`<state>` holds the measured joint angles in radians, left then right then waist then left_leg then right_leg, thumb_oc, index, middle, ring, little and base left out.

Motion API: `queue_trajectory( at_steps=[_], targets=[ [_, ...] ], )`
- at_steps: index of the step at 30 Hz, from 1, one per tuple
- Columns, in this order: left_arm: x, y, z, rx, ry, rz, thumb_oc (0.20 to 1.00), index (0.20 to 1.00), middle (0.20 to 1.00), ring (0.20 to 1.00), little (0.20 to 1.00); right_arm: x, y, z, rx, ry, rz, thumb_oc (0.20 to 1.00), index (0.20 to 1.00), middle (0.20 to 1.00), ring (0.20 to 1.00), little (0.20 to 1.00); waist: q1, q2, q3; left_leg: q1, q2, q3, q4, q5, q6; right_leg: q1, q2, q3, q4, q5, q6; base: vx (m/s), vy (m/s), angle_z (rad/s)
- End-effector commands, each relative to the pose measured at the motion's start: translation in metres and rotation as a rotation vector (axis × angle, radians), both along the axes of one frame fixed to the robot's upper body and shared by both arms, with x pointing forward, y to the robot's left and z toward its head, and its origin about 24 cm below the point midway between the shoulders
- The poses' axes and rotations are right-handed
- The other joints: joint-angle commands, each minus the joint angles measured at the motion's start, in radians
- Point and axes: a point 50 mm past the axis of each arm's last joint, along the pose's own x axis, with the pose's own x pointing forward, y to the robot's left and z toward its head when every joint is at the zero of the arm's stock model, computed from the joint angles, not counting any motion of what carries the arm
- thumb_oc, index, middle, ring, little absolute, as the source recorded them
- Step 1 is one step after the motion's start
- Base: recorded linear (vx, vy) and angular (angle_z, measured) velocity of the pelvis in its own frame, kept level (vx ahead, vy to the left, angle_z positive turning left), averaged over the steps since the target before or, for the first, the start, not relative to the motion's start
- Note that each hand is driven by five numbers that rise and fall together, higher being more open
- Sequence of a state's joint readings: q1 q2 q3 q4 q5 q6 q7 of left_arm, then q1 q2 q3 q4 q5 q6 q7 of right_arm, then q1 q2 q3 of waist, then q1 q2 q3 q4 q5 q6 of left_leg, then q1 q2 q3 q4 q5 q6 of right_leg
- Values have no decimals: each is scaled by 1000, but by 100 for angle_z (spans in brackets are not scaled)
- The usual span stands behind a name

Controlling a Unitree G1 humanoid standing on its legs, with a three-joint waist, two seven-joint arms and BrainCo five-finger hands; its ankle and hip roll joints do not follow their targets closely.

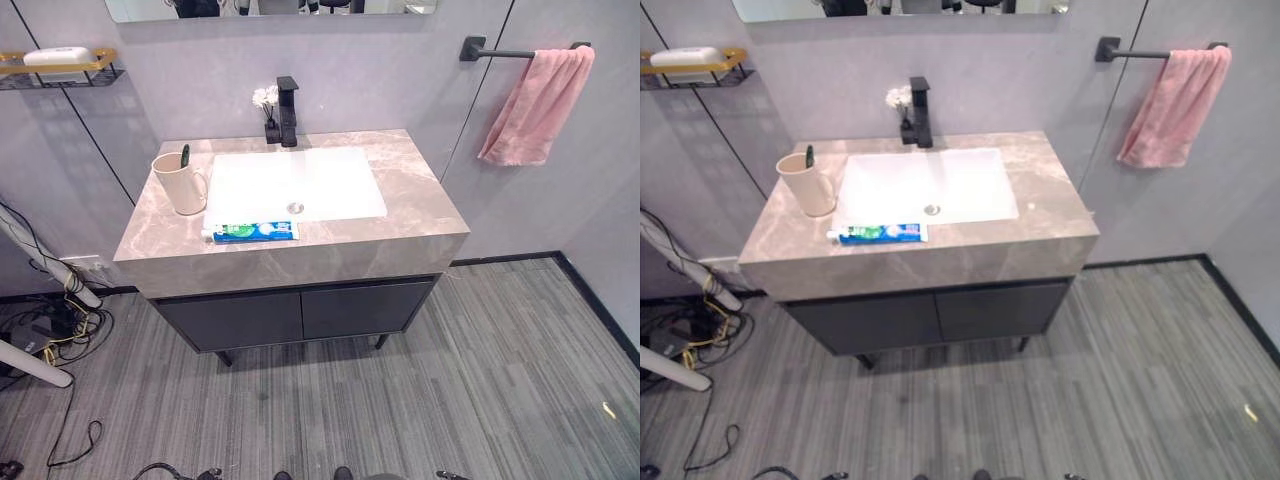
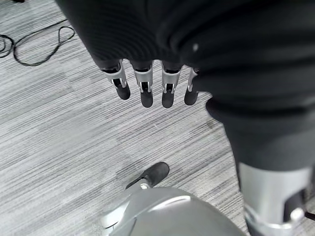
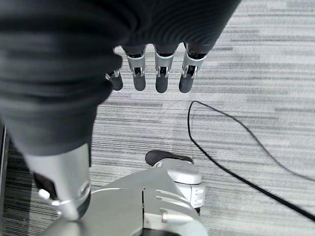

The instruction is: Put brush and paste in cup on sink, flatten towel.

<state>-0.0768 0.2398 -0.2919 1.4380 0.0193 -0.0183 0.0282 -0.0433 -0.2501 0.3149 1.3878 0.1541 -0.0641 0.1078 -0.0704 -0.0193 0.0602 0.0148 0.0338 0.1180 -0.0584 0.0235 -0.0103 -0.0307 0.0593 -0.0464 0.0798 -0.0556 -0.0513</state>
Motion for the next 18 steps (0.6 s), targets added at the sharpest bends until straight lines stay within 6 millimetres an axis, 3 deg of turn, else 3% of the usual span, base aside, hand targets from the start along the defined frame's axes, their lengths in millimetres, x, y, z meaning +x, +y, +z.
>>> queue_trajectory(
  at_steps=[1,5,8,13,16,18],
  targets=[
    [-6,20,4,79,39,2,1000,1000,1000,1000,1000,11,13,-1,8,-12,104,1000,1000,1000,1000,1000,-5,-14,20,101,62,-3,-29,-38,-50,8,-60,80,-61,63,118,33,-104,-1],
    [-4,27,7,98,29,27,1000,1000,1000,1000,1000,18,16,1,1,-35,177,1000,1000,1000,1000,1000,2,-30,43,98,76,6,3,-31,-58,10,-47,91,-55,58,105,-1,-109,-3],
    [6,39,13,137,-1,46,1000,1000,1000,1000,1000,25,14,3,-6,-66,223,1000,1000,1000,1000,1000,7,-64,89,6,75,-8,184,-66,-71,12,-47,93,-44,56,83,-44,-167,-4],
    [18,42,16,130,-64,104,1000,1000,1000,1000,1000,16,2,3,-29,-33,192,1000,1000,1000,1000,1000,-2,-69,111,-80,76,-2,318,-18,-92,24,-45,78,-38,42,60,15,-70,12],
    [31,27,14,85,-93,83,1000,1000,1000,1000,1000,8,-14,5,-82,-4,124,1000,1000,1000,1000,1000,-3,-52,106,-138,41,-13,206,-2,-58,30,-55,69,-54,29,66,117,93,20],
    [37,21,14,49,-113,42,1000,1000,1000,1000,1000,0,-34,9,-140,35,108,1000,1000,1000,1000,1000,15,-21,101,-224,46,-36,102,91,-52,47,-52,70,-53,-1,71,266,217,4]
  ],
)
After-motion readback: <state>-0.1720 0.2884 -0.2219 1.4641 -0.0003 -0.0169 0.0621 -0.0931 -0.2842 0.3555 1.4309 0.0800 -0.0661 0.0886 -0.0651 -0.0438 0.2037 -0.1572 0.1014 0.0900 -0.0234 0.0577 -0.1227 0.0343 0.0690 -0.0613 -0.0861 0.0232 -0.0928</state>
